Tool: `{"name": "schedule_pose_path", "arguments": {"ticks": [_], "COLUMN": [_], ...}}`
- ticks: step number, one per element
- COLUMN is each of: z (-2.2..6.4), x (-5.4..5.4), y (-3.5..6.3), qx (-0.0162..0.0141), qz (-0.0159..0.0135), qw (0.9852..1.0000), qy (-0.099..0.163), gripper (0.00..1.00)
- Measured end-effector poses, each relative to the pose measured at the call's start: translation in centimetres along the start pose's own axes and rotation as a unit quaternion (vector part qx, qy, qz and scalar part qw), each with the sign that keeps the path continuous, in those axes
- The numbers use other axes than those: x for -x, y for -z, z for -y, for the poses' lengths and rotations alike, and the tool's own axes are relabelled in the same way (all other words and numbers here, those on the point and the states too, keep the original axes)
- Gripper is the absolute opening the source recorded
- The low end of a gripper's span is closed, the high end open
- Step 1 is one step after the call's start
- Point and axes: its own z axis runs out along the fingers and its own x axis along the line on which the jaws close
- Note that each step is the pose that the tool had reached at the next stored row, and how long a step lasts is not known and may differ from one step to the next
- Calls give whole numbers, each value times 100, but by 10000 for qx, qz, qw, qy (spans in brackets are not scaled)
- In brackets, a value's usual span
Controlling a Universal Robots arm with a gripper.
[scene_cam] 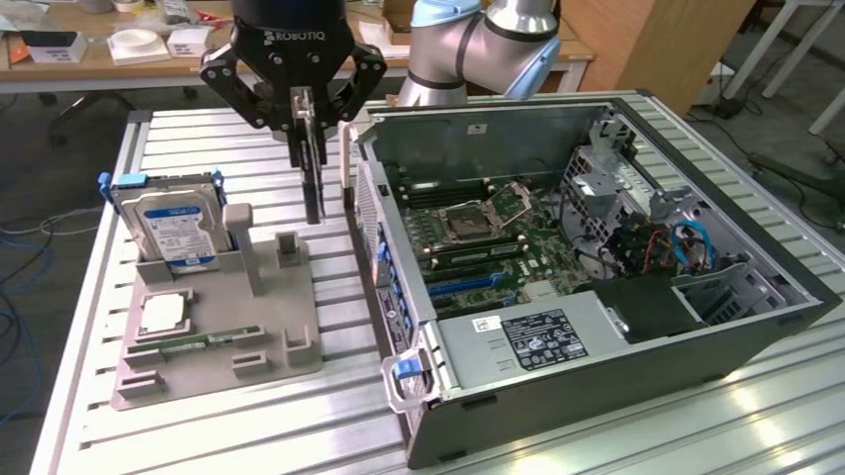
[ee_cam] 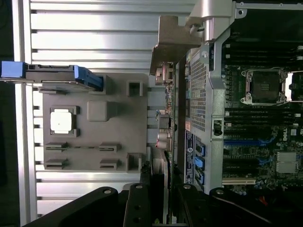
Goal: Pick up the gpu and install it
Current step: 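Pick up the gpu and move the gpu toward the slot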
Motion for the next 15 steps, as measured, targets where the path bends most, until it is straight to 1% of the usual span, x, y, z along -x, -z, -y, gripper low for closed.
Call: {"name": "schedule_pose_path", "arguments": {"ticks": [15], "z": [-2], "x": [126], "y": [-2], "qx": [0], "qz": [0], "qw": [10000], "qy": [0], "gripper": [27]}}
